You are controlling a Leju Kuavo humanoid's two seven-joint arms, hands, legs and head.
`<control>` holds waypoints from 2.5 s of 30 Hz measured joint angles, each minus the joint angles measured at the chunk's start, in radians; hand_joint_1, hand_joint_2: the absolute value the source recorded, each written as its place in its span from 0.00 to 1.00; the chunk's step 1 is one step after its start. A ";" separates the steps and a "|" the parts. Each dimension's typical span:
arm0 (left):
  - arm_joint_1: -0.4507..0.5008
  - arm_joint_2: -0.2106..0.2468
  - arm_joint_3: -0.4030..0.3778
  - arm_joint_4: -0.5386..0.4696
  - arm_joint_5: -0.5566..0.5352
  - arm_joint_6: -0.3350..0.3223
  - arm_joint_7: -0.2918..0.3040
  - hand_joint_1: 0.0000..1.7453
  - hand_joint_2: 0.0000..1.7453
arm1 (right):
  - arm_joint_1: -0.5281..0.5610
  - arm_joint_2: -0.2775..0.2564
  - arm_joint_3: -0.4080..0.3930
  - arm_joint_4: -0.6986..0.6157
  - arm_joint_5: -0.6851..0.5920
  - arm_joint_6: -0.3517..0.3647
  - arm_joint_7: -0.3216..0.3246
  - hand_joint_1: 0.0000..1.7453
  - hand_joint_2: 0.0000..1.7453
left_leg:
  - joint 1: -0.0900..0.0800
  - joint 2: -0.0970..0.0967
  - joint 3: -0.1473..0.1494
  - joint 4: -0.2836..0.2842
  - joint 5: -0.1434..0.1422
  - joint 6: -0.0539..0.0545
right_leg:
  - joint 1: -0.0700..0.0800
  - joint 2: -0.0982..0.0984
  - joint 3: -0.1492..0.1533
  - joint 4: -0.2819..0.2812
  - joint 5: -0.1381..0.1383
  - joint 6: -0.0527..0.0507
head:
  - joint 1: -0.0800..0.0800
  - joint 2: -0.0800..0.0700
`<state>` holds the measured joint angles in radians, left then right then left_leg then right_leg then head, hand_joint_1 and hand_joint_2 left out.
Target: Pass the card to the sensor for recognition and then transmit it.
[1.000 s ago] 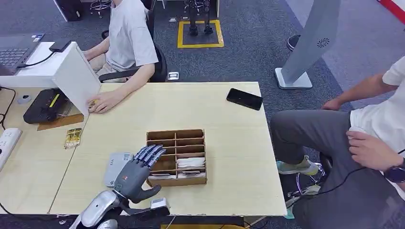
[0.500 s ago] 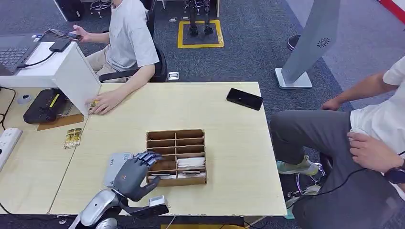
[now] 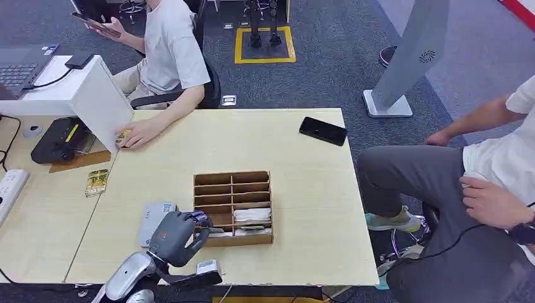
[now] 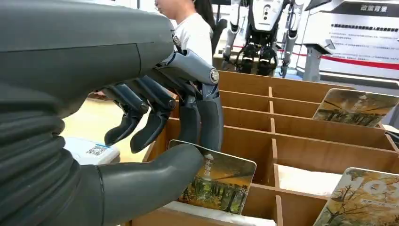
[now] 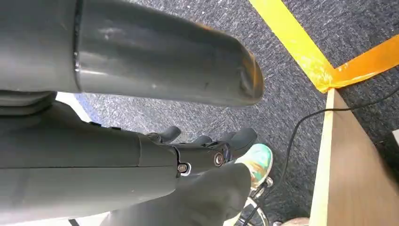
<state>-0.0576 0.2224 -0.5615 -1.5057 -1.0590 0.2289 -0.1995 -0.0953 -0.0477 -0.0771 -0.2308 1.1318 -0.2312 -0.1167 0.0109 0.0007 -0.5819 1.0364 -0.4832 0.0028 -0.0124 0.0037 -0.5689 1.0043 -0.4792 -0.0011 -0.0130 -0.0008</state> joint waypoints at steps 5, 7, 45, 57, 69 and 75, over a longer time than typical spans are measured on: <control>0.001 0.000 0.000 0.000 0.001 -0.003 -0.007 0.82 1.00 | -0.002 0.000 -0.002 -0.006 0.003 -0.002 -0.002 0.00 0.00 | 0.000 0.000 0.000 0.000 0.000 0.000 | 0.000 0.000 0.000 0.000 0.000 0.000 | 0.000 0.000; 0.001 0.000 0.000 0.001 0.002 -0.003 -0.008 0.63 1.00 | -0.002 0.000 -0.003 -0.006 0.003 -0.003 -0.002 0.00 0.00 | 0.000 0.000 0.000 0.000 0.000 0.000 | 0.000 0.000 0.000 0.000 0.000 0.000 | 0.000 0.000; 0.019 -0.001 0.014 0.006 0.025 0.001 -0.024 0.00 1.00 | -0.003 0.000 -0.018 -0.006 0.022 -0.002 -0.006 0.00 0.00 | 0.000 0.000 0.000 0.000 0.000 0.000 | 0.000 0.000 0.000 0.000 0.000 0.000 | 0.000 0.000; 0.019 -0.001 0.015 0.008 0.025 0.001 -0.024 0.00 1.00 | -0.003 0.000 -0.024 -0.007 0.030 -0.003 -0.006 0.00 0.00 | 0.000 0.000 0.000 0.000 0.000 0.000 | 0.000 0.000 0.000 0.000 0.000 0.000 | 0.000 0.000; 0.020 -0.002 0.015 0.010 0.019 0.003 -0.021 0.00 1.00 | -0.003 0.000 -0.025 -0.007 0.032 -0.002 -0.006 0.00 0.00 | 0.000 0.000 0.000 0.000 0.000 0.000 | 0.000 0.000 0.000 0.000 0.000 0.000 | 0.000 0.000; 0.021 -0.006 0.015 0.014 0.018 0.005 -0.021 0.00 1.00 | -0.003 0.000 -0.025 -0.007 0.034 -0.002 -0.006 0.00 0.00 | 0.000 0.000 0.000 0.000 0.000 0.000 | 0.000 0.000 0.000 0.000 0.000 0.000 | 0.000 0.000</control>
<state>-0.0363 0.2163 -0.5463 -1.4920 -1.0411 0.2338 -0.2201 -0.0980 -0.0473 -0.1022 -0.2380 1.1654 -0.2331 -0.1225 0.0109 0.0006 -0.5819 1.0364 -0.4832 0.0028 -0.0123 0.0037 -0.5688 1.0045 -0.4792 -0.0011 -0.0130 -0.0008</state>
